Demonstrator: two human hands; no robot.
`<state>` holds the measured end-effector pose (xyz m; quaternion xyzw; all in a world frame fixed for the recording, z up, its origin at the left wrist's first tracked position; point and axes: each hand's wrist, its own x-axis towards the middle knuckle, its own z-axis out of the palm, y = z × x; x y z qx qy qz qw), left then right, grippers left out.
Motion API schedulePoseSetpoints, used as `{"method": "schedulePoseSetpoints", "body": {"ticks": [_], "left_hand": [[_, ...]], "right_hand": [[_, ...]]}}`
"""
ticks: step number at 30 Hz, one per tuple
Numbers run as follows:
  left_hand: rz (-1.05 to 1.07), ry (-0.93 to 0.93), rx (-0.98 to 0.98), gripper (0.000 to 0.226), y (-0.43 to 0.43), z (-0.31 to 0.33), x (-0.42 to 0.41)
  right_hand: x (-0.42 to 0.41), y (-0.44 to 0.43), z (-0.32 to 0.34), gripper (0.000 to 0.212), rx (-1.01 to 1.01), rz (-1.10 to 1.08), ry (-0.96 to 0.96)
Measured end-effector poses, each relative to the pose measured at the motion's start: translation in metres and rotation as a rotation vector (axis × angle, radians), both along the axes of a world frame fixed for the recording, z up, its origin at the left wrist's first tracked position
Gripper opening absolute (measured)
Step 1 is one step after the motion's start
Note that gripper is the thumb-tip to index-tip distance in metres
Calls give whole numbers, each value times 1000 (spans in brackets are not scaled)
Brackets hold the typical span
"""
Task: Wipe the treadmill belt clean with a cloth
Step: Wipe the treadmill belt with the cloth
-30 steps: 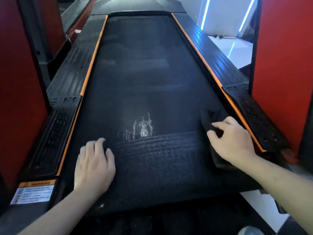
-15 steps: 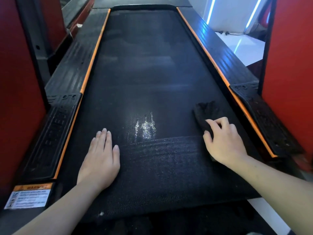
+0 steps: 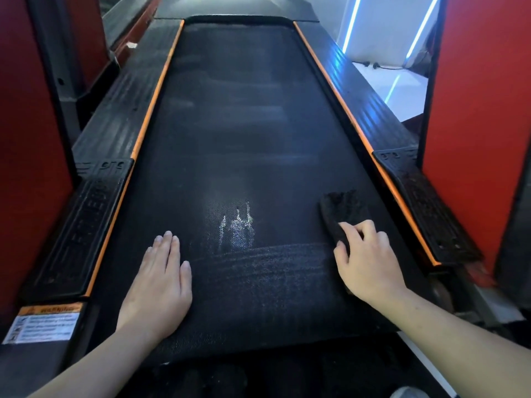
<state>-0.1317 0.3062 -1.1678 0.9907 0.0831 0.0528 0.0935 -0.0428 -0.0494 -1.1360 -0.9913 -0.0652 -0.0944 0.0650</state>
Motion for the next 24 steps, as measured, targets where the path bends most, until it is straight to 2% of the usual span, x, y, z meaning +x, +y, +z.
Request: {"method": "schedulePoseSetpoints", "body": {"ticks": [9, 17, 20, 24], "left_hand": [[-15, -8, -5, 71, -8, -1, -29], [-70, 59, 62, 63, -4, 7, -56], [-51, 0, 62, 54, -1, 31, -49], [-76, -83, 293, 42, 29, 50, -27]], "right_hand": [[-29, -7, 0, 46, 12, 19, -29], [-38, -24, 22, 38, 104, 59, 86], [-26, -29, 32, 33, 141, 58, 18], [0, -40, 35, 34, 148, -60, -57]]}}
